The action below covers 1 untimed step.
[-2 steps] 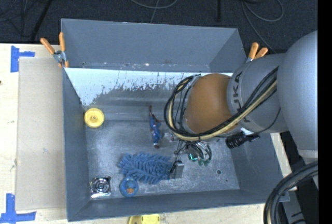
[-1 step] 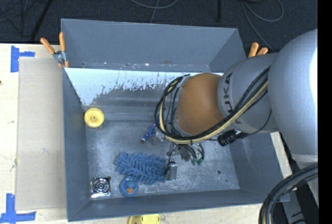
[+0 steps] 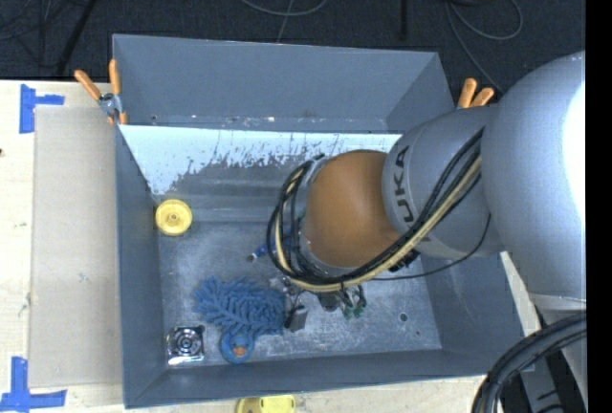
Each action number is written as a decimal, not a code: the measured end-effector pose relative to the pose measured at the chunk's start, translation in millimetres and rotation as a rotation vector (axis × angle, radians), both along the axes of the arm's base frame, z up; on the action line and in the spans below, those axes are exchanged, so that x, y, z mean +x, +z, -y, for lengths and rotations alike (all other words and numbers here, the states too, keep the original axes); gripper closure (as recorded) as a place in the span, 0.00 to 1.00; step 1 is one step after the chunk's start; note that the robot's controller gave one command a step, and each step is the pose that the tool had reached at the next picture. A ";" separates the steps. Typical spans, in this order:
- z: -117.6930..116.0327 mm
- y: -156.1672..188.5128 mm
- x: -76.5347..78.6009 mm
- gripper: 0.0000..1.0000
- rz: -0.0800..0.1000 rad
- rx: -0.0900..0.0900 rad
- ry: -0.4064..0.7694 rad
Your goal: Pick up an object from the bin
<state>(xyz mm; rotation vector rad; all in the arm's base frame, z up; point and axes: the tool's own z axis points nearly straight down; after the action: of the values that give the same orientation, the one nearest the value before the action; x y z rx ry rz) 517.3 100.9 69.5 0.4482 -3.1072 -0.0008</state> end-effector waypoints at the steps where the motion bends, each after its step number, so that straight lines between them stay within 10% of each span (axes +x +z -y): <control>1: 0.0 0.0 0.0 1.00 0.000 0.000 0.000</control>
Offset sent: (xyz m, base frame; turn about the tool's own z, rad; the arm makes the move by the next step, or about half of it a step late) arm 0.0129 0.0134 0.0588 -0.0020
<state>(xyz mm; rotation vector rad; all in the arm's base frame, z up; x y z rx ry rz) 517.3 100.9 69.5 0.4480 -3.1073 -0.0008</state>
